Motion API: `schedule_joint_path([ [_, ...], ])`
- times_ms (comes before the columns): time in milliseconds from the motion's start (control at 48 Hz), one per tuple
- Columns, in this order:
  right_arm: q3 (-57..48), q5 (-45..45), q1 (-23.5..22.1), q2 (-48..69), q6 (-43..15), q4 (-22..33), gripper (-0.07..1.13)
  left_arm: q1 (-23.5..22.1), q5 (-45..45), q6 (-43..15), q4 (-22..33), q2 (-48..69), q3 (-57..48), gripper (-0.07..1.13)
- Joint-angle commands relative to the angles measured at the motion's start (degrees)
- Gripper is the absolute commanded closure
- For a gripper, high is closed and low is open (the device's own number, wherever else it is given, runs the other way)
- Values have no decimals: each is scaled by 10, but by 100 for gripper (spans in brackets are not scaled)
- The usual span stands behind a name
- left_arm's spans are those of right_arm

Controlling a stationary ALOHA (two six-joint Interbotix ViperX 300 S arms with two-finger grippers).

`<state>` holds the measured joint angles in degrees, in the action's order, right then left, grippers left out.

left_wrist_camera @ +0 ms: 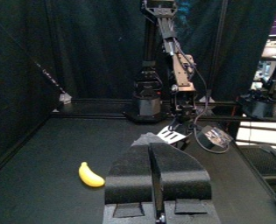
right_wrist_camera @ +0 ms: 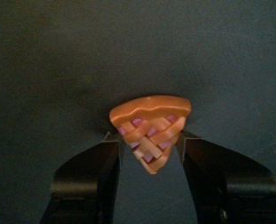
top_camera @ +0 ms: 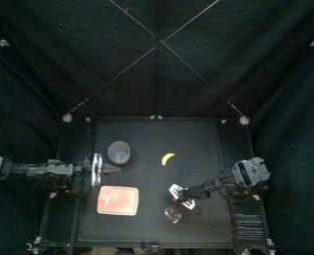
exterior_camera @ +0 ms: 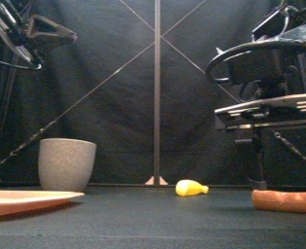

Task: Pick the pie then place it on the pink plate
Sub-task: Place pie on the pink plate

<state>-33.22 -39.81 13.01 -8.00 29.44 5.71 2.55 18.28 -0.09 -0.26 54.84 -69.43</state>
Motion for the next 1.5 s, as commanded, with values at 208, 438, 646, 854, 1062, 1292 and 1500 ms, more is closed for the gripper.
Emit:
schedule_joint_path([
  [208,33,-16,0,29,-8,-11,48,7,6,-1,1,-3,4,98],
  [438,117,1,-12,43,-14,-57,48,12,6,-1,0,-3,1,98],
  [646,193,83,-42,4,-15,-127,49,28,6,-1,1,-3,0,98],
  [854,283,173,-62,-75,-12,-163,49,39,4,-1,1,-3,-4,98],
  [1062,389,199,-67,-175,-15,-170,48,39,2,-1,2,-3,-14,98],
  [1292,525,189,-69,-265,-32,-185,45,39,1,-1,2,-3,-18,98],
  [1500,587,144,-86,-308,-87,-171,27,39,0,-1,2,-3,-18,98],
])
